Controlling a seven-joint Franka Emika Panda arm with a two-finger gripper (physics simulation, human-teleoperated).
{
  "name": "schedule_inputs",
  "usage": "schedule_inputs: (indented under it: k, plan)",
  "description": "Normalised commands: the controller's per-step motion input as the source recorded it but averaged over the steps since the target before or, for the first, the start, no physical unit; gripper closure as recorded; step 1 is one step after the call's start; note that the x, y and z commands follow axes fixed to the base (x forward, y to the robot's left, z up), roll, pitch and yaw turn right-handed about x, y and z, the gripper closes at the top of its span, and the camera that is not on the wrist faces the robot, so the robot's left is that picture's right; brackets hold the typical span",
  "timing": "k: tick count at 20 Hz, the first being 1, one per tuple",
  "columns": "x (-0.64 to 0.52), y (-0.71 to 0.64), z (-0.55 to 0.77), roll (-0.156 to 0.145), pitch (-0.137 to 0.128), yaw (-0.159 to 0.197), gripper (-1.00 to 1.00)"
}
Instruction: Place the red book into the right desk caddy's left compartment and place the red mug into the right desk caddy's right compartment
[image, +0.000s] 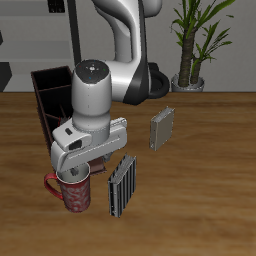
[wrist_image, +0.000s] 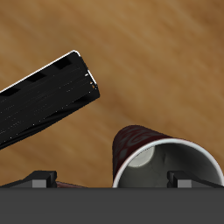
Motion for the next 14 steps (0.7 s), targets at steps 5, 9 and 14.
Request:
schedule_inputs:
  k: [5,9,14]
  plan:
    - [-0.06,0.04,-0.05,0.04,-0.004,-0.07,-1.0]
    - [-0.09,0.04,0.06,0.099,-0.022,-0.138,-1.0]
    - [-0.05,-0.06,0.04,0.026,-0.028,-0.055,-1.0]
